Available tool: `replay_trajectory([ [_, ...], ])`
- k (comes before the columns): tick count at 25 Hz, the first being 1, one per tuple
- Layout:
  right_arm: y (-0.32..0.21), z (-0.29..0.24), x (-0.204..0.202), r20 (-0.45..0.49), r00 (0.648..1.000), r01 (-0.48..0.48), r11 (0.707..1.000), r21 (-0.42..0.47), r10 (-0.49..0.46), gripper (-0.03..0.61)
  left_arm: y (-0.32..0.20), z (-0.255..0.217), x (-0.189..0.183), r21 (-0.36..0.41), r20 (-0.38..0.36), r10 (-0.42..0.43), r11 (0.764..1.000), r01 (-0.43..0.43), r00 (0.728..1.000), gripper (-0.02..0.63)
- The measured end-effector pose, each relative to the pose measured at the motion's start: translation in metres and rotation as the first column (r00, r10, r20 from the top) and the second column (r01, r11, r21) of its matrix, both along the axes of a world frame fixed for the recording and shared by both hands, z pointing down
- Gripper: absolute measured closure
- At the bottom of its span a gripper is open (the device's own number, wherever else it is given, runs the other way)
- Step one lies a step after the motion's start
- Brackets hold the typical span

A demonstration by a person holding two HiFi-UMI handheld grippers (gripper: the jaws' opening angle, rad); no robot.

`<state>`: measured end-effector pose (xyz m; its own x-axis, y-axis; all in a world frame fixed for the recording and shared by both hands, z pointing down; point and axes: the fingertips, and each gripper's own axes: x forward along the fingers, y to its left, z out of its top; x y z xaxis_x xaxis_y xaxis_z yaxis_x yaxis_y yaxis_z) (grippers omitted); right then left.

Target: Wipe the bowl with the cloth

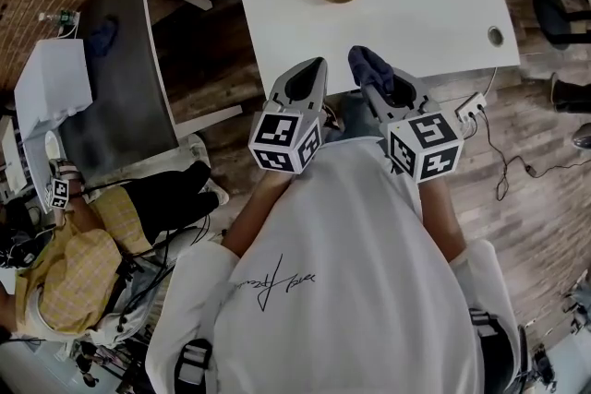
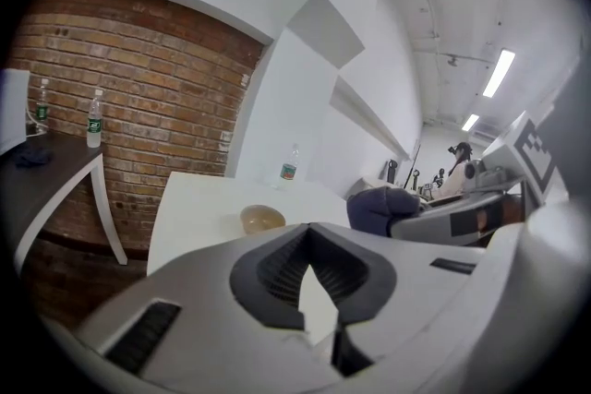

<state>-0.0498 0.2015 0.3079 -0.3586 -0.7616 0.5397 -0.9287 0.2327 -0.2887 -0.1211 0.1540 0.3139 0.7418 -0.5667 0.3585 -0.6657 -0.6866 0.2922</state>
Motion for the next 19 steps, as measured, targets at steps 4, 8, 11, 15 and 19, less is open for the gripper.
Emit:
replay_trajectory([
  [4, 0.006, -0.006, 0.000, -0.003, 1.000, 0.000, 1.000, 0.008, 0.000, 0.476, 0.000, -0.004, -0.006, 0.026, -0.007, -0.004, 1.000, 0.004, 1.000, 0.624],
  [8, 0.011, -0.010, -0.003, 0.024, 1.000, 0.003, 1.000, 0.020, -0.003, 0.476, 0.007, -0.001, -0.009, 0.027, -0.002, 0.021, 0.999, -0.021, 1.000, 0.623],
  [11, 0.012, -0.010, -0.004, 0.017, 1.000, 0.014, 1.000, 0.022, -0.014, 0.476, 0.007, -0.004, -0.011, 0.053, 0.012, 0.025, 0.998, -0.025, 1.000, 0.623],
  [15, 0.009, -0.013, -0.009, 0.020, 0.999, 0.039, 0.999, 0.034, -0.039, 0.476, 0.004, -0.005, -0.018, 0.051, 0.009, 0.011, 0.999, -0.012, 1.000, 0.623],
  [19, 0.006, -0.018, -0.013, 0.008, 0.998, 0.065, 0.996, 0.058, -0.066, 0.476, 0.004, -0.001, -0.027, 0.065, 0.068, -0.003, 0.998, -0.002, 0.998, 0.623],
])
